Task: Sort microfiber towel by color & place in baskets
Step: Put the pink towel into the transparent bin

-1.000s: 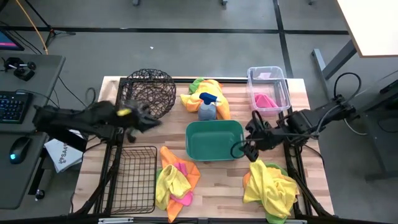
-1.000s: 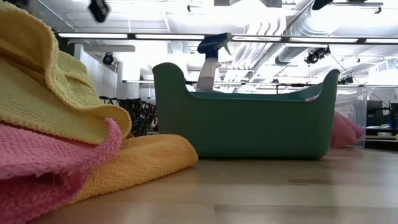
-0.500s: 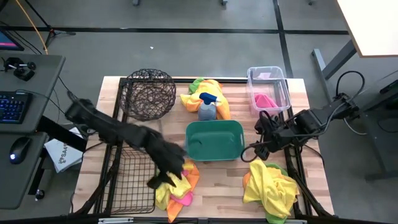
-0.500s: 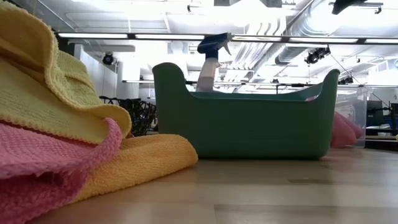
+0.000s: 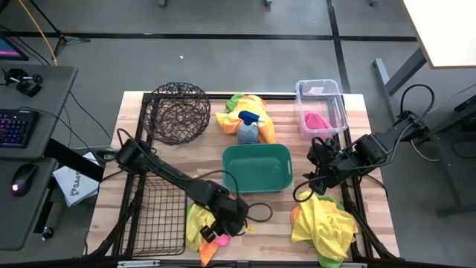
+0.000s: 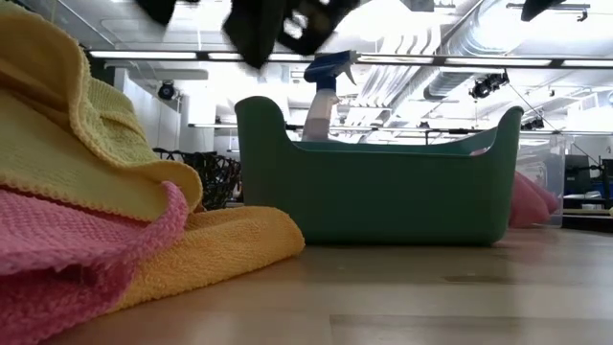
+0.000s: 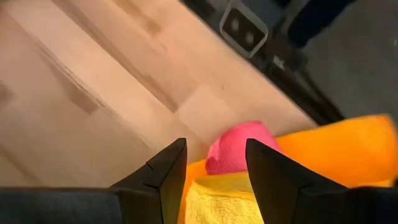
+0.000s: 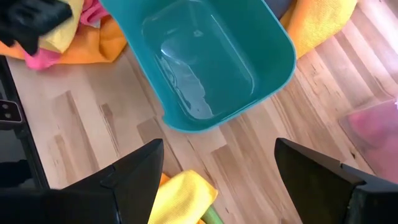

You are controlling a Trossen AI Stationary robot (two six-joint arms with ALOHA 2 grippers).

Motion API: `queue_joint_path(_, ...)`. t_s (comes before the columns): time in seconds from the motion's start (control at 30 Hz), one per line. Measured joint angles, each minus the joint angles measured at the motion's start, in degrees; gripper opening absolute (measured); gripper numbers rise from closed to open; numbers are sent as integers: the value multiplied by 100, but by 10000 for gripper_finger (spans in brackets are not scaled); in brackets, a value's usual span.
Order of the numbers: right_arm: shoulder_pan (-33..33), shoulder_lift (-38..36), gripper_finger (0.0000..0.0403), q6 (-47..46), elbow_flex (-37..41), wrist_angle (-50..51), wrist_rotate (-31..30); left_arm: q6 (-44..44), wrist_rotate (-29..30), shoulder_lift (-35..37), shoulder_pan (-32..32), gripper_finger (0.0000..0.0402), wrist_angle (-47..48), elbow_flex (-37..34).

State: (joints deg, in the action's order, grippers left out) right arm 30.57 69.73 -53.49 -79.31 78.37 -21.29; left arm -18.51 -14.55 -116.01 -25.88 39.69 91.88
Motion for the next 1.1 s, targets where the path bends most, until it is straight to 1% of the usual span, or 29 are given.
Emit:
queue_joint_path(0.13,0,0,303,2,-1,0,-45,-12,-4,-301,-49,154,-72,0)
queue_joint_path(0.43,0,0,303,23,0,0,-128,-99,-22,-680,-180,154,-446,11)
queue_joint_path(0.53,0,0,303,7,-1,-2,-128,115,5,-835,-154,154,-422,7)
queue_joint_path(0.73,0,0,303,-43,0,-17,-217,491,143,-854,-102,151,-353,7)
queue_joint_path(0.83,-2,0,303,-42,0,-17,-261,427,-13,-854,-112,124,-55,76)
queue_joint_path(1.03,0,0,303,-42,0,-17,-291,191,-33,-848,-248,17,293,144)
queue_joint_path(1.1,-2,0,303,-39,0,-17,-342,193,-34,-848,-272,5,308,144)
